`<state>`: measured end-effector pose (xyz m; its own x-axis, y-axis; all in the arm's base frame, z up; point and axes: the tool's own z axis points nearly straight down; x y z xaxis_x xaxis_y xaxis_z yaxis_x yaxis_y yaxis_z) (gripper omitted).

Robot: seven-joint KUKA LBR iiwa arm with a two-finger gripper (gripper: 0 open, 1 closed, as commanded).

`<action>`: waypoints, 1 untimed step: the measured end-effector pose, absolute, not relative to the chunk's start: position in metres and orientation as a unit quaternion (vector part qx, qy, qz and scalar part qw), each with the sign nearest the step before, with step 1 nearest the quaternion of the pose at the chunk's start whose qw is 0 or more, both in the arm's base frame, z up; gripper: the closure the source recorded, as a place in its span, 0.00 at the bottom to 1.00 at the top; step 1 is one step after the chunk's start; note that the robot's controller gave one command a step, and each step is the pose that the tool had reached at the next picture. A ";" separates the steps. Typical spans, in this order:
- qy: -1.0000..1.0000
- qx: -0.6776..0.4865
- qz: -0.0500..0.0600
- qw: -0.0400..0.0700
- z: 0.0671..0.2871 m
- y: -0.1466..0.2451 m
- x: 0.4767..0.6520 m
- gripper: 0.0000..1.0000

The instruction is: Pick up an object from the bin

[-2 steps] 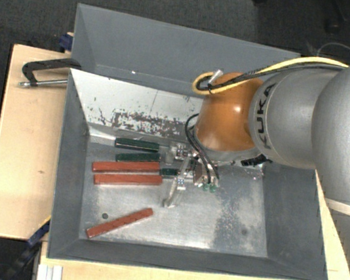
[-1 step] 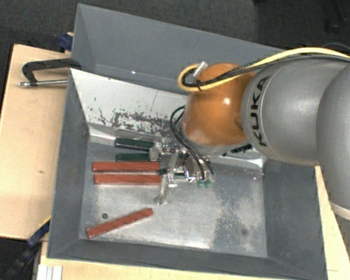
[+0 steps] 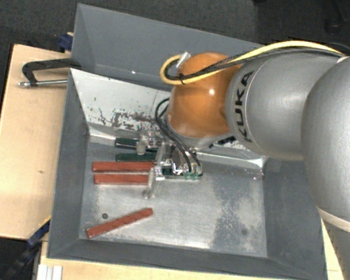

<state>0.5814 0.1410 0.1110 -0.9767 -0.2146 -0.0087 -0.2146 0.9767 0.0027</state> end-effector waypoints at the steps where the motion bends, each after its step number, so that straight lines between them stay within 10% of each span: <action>1: 0.997 -0.074 0.002 0.002 0.070 0.136 0.577 0.00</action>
Offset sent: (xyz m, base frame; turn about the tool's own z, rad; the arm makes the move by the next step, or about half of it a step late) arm -0.0057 -0.0068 -0.0410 0.0673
